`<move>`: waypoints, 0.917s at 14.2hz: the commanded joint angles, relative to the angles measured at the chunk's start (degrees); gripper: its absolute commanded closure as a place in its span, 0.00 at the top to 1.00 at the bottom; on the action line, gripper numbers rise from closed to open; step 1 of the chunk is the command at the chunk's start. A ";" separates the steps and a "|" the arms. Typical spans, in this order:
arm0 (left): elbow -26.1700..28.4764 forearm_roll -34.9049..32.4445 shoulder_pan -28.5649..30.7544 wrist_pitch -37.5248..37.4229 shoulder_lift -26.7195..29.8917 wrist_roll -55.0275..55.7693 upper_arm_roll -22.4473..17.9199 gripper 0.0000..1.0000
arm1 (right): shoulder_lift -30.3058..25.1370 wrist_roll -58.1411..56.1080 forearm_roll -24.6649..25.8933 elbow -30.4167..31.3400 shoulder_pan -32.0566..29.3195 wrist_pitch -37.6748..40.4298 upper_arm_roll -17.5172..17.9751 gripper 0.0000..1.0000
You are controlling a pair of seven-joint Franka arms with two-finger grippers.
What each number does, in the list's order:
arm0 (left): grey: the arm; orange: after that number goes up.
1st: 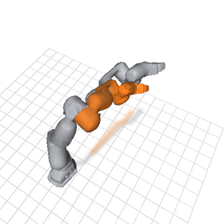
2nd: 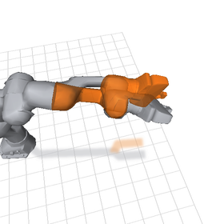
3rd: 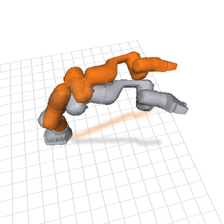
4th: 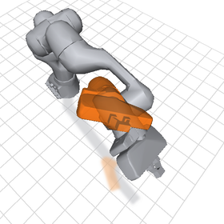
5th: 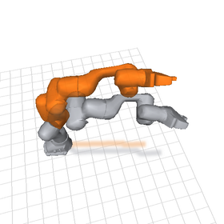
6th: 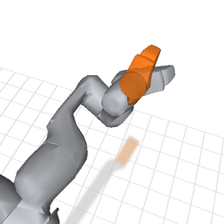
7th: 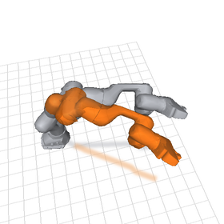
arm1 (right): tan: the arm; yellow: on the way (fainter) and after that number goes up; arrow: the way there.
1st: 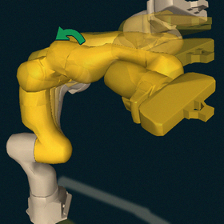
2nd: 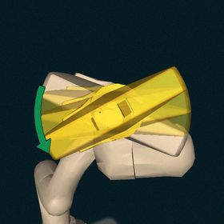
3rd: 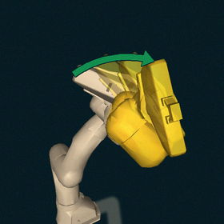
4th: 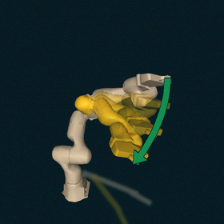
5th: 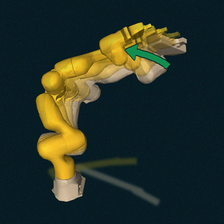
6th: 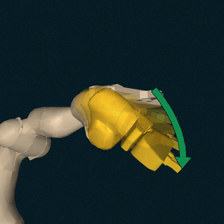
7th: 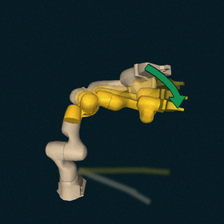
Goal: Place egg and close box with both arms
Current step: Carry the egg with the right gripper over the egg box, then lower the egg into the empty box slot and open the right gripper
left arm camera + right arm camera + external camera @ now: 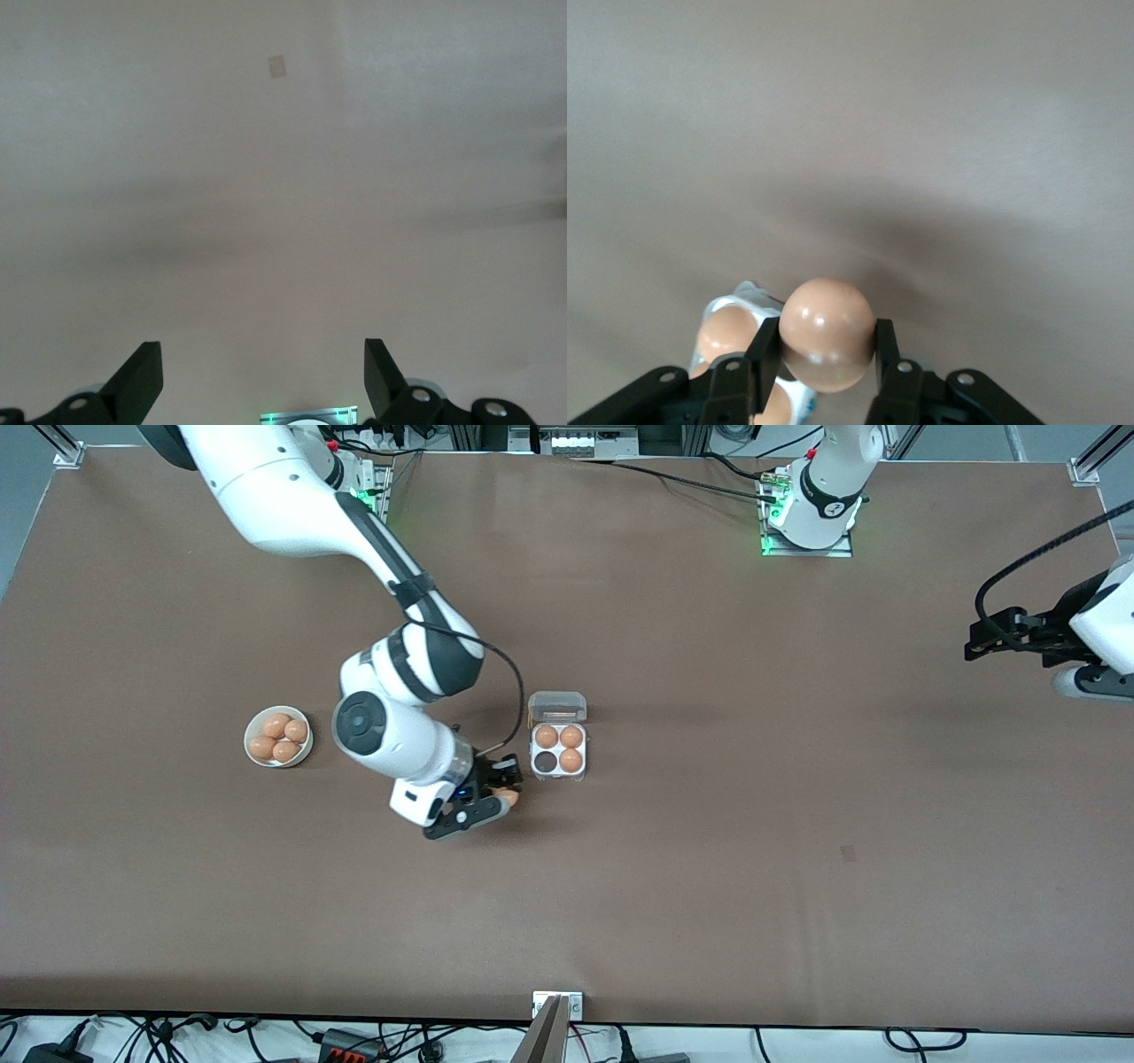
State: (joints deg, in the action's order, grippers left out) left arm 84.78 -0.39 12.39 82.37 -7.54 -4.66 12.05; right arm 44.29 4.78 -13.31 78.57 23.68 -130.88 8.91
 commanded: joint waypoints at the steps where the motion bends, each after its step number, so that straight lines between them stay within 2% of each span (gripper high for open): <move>1: -1.20 2.49 0.53 -1.42 -0.90 -0.79 -0.09 1.00 | 0.71 5.84 -0.31 0.00 4.00 -0.96 -0.73 0.15; 8: -1.11 2.58 0.53 -1.42 -1.60 -0.35 -0.18 1.00 | 2.37 6.47 3.38 1.59 4.88 -1.04 -0.82 0.15; 13: -1.37 2.58 0.89 -1.34 -2.04 -0.79 -0.62 1.00 | 3.43 8.67 3.47 1.59 5.68 -3.77 -0.73 0.15</move>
State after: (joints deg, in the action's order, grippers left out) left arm 84.78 1.23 13.02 81.94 -8.82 -4.66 11.56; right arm 47.50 11.71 -11.00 79.69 28.73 -133.41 8.24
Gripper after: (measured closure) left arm 0.000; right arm 0.529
